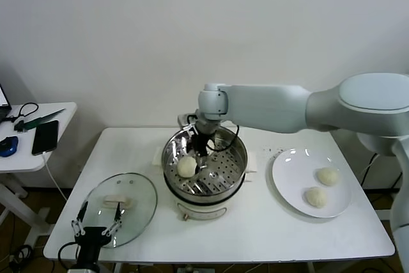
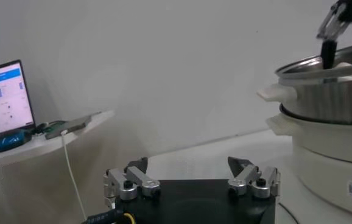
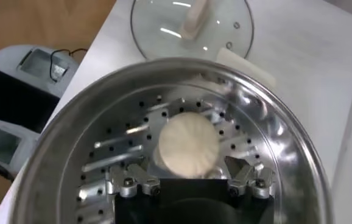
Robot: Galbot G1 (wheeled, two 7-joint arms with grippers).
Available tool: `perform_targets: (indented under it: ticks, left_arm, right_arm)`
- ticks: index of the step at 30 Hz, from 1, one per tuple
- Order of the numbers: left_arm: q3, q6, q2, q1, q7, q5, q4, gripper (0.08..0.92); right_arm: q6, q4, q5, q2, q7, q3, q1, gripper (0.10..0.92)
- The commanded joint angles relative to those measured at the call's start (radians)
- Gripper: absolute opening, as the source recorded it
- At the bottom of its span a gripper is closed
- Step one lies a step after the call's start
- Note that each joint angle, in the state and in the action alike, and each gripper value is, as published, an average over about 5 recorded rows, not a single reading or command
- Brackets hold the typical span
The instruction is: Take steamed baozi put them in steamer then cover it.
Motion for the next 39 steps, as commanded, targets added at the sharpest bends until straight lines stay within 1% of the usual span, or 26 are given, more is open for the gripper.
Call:
perform_targets:
  ticks: [1,7,13,16,20,23,29,39]
  left_arm:
    - [0.0,0.004,0.002,0.001,0.0,-0.011,-0.002,0.823]
    - [0.001,0.002,0.003,0.004,0.002,-0.02,-0.003,0.823]
    - [0.003,0.014,-0.005,-0.013,-0.013,-0.01,0.002,0.823]
    - [0.003,0.014,-0.007,-0.013,-0.013,-0.009,-0.002,0.823]
    - [0.0,0.014,-0.01,-0.007,-0.012,-0.006,-0.009,0.823]
    - [-0.005,0.015,-0.012,-0.003,-0.013,-0.002,-0.012,0.823]
    - [-0.012,0.018,-0.016,0.003,-0.014,0.004,-0.009,0.823]
    - [-0.009,0.021,-0.024,-0.003,-0.01,0.016,-0.002,0.823]
  right_arm:
    - [0.04,0.1,-0.004,-0.194,-0.067,-0.021,0.142,0.823]
    - [0.058,0.22,-0.077,-0.445,-0.074,-0.047,0.195,0.823]
    - [0.064,0.273,-0.167,-0.654,-0.078,-0.035,0.154,0.823]
    - [0.076,0.274,-0.262,-0.737,-0.089,0.001,0.081,0.823]
    - [0.107,0.237,-0.433,-0.824,-0.107,0.103,-0.096,0.823]
    - [0.134,0.196,-0.545,-0.861,-0.121,0.208,-0.245,0.823]
    - [0.184,0.118,-0.675,-0.876,-0.136,0.385,-0.459,0.823]
    - [0.2,0.046,-0.761,-0.844,-0.133,0.525,-0.648,0.823]
